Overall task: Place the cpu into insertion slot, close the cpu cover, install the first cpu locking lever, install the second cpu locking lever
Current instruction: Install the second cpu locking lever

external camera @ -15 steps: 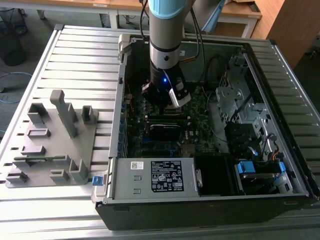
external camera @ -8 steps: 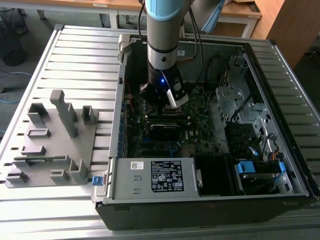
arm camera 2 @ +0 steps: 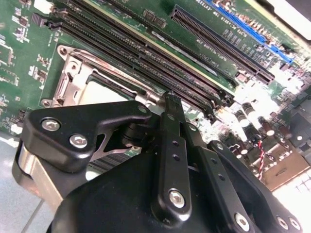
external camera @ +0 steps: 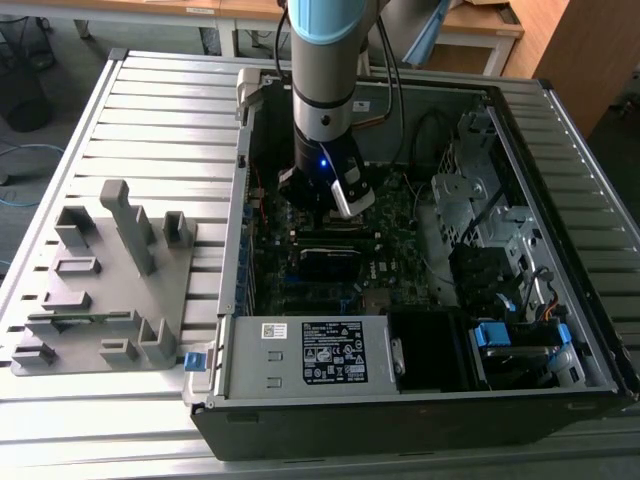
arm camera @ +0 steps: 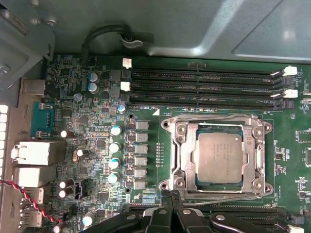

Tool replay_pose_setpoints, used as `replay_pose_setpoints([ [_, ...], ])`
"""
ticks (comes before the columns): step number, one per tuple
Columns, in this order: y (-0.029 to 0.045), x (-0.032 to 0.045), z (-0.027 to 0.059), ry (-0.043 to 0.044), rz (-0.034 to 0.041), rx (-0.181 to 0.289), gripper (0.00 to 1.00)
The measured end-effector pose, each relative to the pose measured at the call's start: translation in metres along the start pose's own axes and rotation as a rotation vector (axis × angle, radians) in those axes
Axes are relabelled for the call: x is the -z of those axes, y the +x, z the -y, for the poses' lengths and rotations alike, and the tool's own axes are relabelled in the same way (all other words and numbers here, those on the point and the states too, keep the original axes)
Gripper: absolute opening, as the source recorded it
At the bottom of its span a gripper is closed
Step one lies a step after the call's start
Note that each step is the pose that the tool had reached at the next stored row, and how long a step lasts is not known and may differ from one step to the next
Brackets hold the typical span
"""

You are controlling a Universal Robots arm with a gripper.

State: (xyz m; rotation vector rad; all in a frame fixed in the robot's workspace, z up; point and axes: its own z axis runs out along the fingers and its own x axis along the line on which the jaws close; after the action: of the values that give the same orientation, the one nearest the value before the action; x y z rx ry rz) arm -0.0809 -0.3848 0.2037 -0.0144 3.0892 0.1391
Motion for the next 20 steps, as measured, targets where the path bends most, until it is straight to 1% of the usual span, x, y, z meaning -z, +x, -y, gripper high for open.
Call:
replay_pose_setpoints([
  [3,0.0001,-0.0009,0.0001,-0.0039,0.0001,0.0,0.11],
  [9,0.0002,-0.003,0.0002,-0.0218,0.0004,-0.001,0.11],
  [13,0.0006,-0.0044,0.0004,-0.0266,0.0003,-0.001,0.11],
  [20,0.0035,-0.0066,0.0006,-0.0367,0.0006,-0.002,0.11],
])
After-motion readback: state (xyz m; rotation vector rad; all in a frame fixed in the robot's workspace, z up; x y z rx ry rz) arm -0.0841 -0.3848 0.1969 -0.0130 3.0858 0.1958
